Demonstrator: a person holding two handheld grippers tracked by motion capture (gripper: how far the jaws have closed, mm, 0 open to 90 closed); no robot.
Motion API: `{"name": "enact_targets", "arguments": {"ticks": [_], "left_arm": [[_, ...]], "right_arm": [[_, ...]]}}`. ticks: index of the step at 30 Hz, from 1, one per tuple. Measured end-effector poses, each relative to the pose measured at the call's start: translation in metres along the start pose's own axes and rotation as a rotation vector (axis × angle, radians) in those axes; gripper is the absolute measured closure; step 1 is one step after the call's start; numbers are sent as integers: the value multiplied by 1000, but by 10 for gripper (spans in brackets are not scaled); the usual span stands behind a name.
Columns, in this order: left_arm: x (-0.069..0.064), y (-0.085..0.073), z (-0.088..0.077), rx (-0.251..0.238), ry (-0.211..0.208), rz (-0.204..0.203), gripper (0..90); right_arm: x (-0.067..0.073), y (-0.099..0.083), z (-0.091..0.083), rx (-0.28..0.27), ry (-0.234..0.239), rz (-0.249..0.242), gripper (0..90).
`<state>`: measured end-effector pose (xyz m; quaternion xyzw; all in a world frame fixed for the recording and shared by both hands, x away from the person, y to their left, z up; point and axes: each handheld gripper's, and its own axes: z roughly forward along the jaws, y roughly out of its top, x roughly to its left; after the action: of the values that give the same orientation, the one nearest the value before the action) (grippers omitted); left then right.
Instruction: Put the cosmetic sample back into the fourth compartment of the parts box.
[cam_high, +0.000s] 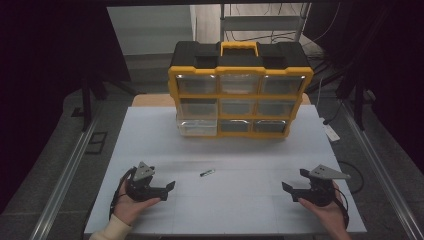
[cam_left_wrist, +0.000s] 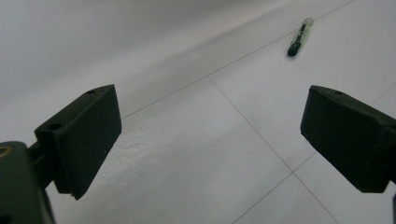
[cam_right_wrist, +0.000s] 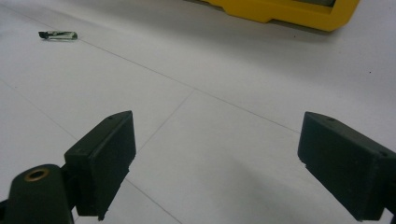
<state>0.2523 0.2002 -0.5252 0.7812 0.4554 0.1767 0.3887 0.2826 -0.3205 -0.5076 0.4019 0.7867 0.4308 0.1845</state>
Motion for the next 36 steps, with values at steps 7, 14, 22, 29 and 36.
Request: {"name": "enact_targets", "arguments": {"ticks": [7,14,22,29,36], "left_arm": [[-1,2,0,-6,-9,20,67],[1,3,3,9,-20,11,70],[0,3,2,14,-24,8,75],[0,5,0,8,-26,6,75],[-6,14,-3,-11,-56,22,86]], "right_arm": [[-2,-3,-3,3,-7,19,125],[-3,-3,-1,7,-6,18,124],[-2,-4,-2,9,-8,11,125],[-2,-3,-1,7,-9,8,123],[-1,-2,-1,1,-11,4,123]]}}
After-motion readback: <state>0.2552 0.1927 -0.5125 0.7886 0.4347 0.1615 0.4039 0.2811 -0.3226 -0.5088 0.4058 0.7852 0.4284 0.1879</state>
